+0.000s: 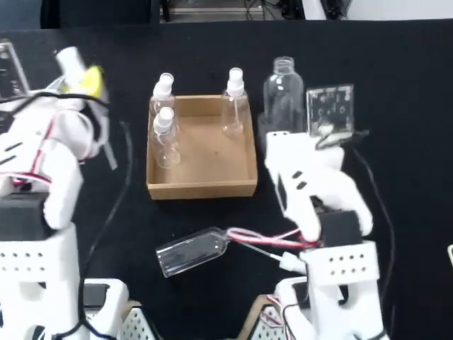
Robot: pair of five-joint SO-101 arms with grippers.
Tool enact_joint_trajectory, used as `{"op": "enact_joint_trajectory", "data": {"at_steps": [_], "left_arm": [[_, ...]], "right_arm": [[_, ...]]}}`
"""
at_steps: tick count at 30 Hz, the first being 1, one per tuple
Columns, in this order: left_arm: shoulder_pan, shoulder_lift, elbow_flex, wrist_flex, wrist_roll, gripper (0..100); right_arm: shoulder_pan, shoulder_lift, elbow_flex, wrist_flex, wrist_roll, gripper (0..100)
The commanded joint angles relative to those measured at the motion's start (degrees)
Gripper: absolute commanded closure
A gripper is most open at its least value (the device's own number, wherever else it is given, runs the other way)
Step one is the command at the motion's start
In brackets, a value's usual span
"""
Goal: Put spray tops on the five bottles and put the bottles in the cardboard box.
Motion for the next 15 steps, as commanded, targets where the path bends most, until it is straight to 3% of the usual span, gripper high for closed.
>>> {"op": "enact_joint_trajectory", "data": {"at_steps": [1,12,15], "left_arm": [[9.0,-1.6,-3.6,-7.7,0.5,97],[19.8,-1.6,-2.9,-24.3,0.5,97],[23.3,-1.6,-2.5,-25.5,0.3,97]], "right_arm": [[-3.7,-4.7,3.5,-7.6,-0.4,98.8],[-11.8,-18.2,21.3,-16.6,-0.4,98.8],[-14.1,-19.7,23.2,-16.4,-0.4,98.8]]}}
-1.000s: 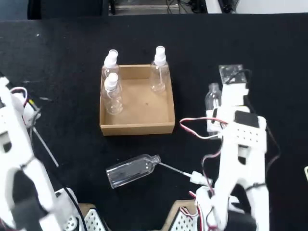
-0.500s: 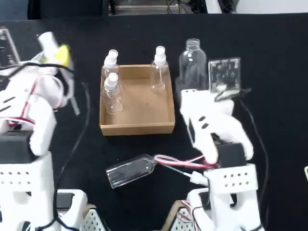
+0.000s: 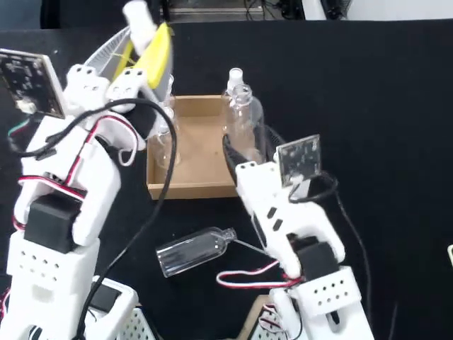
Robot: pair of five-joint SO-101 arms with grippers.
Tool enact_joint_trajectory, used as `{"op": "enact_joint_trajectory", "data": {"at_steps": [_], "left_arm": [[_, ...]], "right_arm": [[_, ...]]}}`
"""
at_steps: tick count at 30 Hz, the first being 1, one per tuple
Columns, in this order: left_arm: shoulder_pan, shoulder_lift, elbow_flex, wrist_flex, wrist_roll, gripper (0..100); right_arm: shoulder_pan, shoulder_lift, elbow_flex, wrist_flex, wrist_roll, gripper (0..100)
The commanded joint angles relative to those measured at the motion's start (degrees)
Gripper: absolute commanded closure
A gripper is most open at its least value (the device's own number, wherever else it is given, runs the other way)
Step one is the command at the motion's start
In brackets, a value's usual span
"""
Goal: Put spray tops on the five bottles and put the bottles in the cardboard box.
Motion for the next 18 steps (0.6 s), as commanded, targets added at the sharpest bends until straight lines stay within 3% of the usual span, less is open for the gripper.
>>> {"op": "enact_joint_trajectory", "data": {"at_steps": [1,6,18], "left_arm": [[5.6,-1.2,-1.3,-3.3,0.2,97],[8.8,-1.2,-0.4,-3.8,0.1,97],[8.7,-1.3,-0.3,-3.8,0.5,97]], "right_arm": [[-3.5,-2.9,1.1,-1.8,-0.3,98.8],[-8.1,-3.5,3.3,-1.9,0.2,98.8],[-8.1,-3.5,3.4,-1.5,0.2,98.8]]}}
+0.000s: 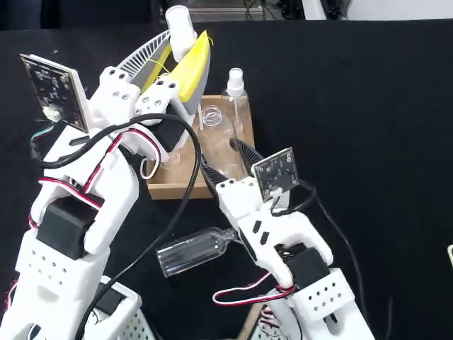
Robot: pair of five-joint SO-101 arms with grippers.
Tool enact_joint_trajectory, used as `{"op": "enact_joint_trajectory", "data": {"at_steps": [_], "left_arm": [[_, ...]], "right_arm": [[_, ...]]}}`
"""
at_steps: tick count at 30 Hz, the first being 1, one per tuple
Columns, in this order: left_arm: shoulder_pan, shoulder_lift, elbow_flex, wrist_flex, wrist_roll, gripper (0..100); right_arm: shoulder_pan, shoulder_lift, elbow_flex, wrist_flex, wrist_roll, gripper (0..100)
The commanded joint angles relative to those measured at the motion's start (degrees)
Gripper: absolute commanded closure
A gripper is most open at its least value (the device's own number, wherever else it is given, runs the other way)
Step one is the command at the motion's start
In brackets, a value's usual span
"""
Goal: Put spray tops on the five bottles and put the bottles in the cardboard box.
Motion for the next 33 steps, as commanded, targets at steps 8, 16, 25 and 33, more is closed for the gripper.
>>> {"op": "enact_joint_trajectory", "data": {"at_steps": [8,16,25,33], "left_arm": [[0.8,-1.2,1.7,-9.3,0.7,97],[1.1,-1.2,11.9,-23.4,0.5,97],[1.3,-1.2,5.0,-9.3,0.6,97],[1.3,0.4,2.3,-3.3,0.6,97]], "right_arm": [[-0.4,-1.4,-0.5,-1.8,0.2,98.8],[-0.4,-1.4,-0.5,-1.8,0.2,98.8],[0.7,-1.4,-0.7,-1.8,0.2,98.8],[3.1,-1.5,-1.3,-1.8,-0.2,98.8]]}}
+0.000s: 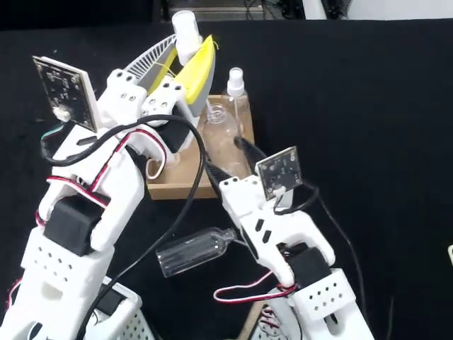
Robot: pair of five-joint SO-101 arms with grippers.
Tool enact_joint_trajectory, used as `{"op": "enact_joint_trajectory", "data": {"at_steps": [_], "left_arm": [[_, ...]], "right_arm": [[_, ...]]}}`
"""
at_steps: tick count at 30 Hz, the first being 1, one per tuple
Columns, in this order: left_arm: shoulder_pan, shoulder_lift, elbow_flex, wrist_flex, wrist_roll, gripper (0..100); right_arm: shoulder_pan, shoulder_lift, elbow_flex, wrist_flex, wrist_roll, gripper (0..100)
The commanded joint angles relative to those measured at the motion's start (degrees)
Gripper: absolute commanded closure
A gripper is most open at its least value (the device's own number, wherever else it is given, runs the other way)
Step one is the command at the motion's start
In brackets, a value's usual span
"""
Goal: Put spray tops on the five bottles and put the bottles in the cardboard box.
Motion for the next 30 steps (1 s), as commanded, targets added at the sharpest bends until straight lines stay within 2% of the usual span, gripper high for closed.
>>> {"op": "enact_joint_trajectory", "data": {"at_steps": [1,10,15,17,24,27,30], "left_arm": [[0.7,1.0,0.3,-2.9,0.3,97],[5.6,3.7,2.2,-4.4,0.1,96],[5.7,3.5,1.5,2.9,0.4,71],[5.7,2.5,1.5,5.5,0.4,66],[5.2,-4.4,1.5,8.1,0.2,70],[0.9,-8.5,1.5,11.3,0.3,70],[-5.8,-10.7,2.2,17.1,0.1,70]], "right_arm": [[1.4,-1.5,-1.3,-1.8,-0.3,98.8],[1.5,-1.5,-1.3,-1.8,0.0,98.8],[1.7,-1.5,-1.3,-1.8,0.0,98.8],[1.8,-1.5,-1.3,-1.8,0.0,98.8],[1.8,-1.5,-1.0,-1.8,0.0,98.8],[1.9,-1.5,-1.2,-1.4,0.0,98.8],[5.9,-1.5,-2.0,-1.4,0.0,98.8]]}}
